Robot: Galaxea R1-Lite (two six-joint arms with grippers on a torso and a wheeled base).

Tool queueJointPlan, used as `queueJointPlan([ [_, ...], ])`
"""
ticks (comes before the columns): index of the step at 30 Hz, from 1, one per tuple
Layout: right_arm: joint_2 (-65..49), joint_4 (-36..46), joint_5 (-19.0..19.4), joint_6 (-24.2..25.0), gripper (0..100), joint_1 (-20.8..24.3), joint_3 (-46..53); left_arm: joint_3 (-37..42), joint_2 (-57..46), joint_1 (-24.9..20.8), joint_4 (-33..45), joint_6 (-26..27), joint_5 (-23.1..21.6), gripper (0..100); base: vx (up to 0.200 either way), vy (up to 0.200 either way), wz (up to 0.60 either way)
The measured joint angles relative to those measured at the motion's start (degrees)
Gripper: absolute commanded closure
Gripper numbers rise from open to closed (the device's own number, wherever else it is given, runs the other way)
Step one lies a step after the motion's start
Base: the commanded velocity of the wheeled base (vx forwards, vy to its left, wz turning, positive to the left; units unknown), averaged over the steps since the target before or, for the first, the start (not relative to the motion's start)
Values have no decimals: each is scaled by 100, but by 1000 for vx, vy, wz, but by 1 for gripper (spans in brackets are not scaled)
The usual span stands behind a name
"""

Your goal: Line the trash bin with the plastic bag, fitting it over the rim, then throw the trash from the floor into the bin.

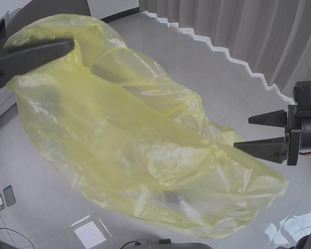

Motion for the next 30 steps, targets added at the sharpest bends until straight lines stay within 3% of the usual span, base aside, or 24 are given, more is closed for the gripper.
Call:
queueJointPlan([
  [18, -12, -246, 17, 2, 0, 435, 788, -129, 90, 16, -127, -11, 0, 100, 0, 0, 0],
  [24, 145, -1085, 2, -17, 0, 439, 766, -193, 90, 11, -123, -11, 0, 100, 0, 0, 0],
  [30, 388, -1403, 22, -236, 0, 439, 813, -215, 74, 11, -121, -13, -11, 100, 0, 0, 0],
])
